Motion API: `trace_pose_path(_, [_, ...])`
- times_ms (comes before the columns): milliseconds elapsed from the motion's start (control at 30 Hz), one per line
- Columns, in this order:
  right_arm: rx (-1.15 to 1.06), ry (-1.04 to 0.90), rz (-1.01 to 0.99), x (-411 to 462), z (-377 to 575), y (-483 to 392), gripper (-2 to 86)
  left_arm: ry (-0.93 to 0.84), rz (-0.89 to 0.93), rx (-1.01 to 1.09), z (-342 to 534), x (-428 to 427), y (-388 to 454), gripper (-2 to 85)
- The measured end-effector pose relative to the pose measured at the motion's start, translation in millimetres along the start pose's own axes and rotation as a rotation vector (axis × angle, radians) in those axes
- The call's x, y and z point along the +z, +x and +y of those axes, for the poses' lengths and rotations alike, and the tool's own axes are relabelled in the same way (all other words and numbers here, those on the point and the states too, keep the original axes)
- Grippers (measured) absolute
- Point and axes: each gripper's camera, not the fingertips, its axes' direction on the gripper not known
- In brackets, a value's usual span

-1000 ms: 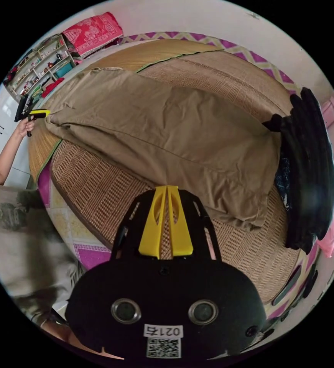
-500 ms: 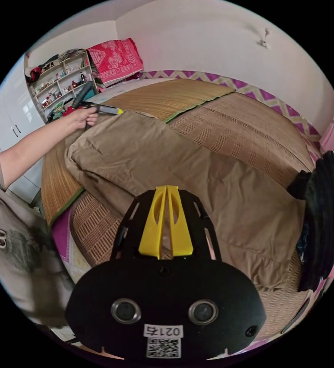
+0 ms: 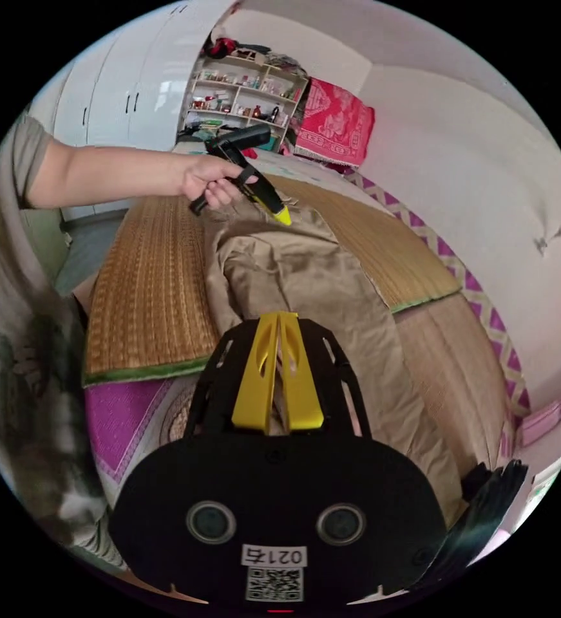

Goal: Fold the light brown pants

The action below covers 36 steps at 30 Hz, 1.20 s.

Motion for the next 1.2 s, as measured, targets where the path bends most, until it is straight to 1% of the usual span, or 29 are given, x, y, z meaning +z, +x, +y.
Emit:
trace_pose_path(33, [-0.019,-0.010,0.017,10,-17,-5,-0.2,-0.040,-0.024,0.032,18,7,20,-0.9])
trace_pose_path(100, [-0.027,-0.055,-0.023,27,-41,-4,1.5,-0.070,-0.093,0.080,39,11,48,-0.9])
trace_pose_path(133, [-0.036,-0.070,-0.084,32,-52,-1,3.9,-0.053,-0.157,0.112,52,6,66,-0.9])
trace_pose_path(167, [-0.047,-0.070,-0.108,30,-61,2,5.5,-0.038,-0.184,0.132,58,2,74,-0.9])
trace_pose_path(267, [-0.126,-0.103,-0.042,26,-75,-3,7.3,-0.037,-0.264,0.246,82,-6,114,-0.9])
trace_pose_path(333, [-0.194,-0.163,-0.007,35,-83,-10,5.8,-0.054,-0.295,0.276,96,-1,128,-0.9])
trace_pose_path(367, [-0.235,-0.206,0.011,43,-89,-15,3.6,-0.063,-0.297,0.273,99,1,129,-0.9])
trace_pose_path(433, [-0.275,-0.227,0.036,43,-96,-18,0.4,-0.094,-0.286,0.237,110,7,123,-0.9])
trace_pose_path(500, [-0.227,-0.201,0.054,24,-105,-9,-0.5,-0.113,-0.277,0.194,118,5,115,-0.9])
trace_pose_path(567, [-0.078,-0.099,-0.009,-21,-110,22,-0.8,-0.116,-0.271,0.155,127,-2,109,-0.9])
trace_pose_path(667, [0.010,-0.044,-0.088,-61,-103,45,-0.9,-0.145,-0.269,0.118,142,-7,105,-0.9])
trace_pose_path(733, [0.009,-0.042,-0.113,-74,-97,45,-1.0,-0.178,-0.294,0.105,149,-10,109,-0.9])
trace_pose_path(833, [-0.039,-0.089,-0.136,-75,-83,31,-1.0,-0.202,-0.306,0.094,156,-15,118,-0.9])
trace_pose_path(900, [-0.053,-0.139,-0.127,-67,-73,25,-1.0,-0.186,-0.280,0.091,161,-22,122,-0.9])
trace_pose_path(1000, [-0.016,-0.181,-0.064,-78,-73,29,-0.9,-0.066,-0.242,0.085,167,-45,127,-0.9])
trace_pose_path(1067, [0.032,-0.050,-0.013,-118,-82,35,-0.8,0.007,-0.218,0.112,164,-58,132,-0.9])
trace_pose_path(1133, [0.021,0.029,-0.030,-139,-97,34,-0.4,0.079,-0.187,0.157,154,-65,138,-0.9])
trace_pose_path(1200, [-0.049,0.026,-0.039,-139,-117,24,0.4,0.073,-0.186,0.173,140,-56,137,-0.8])
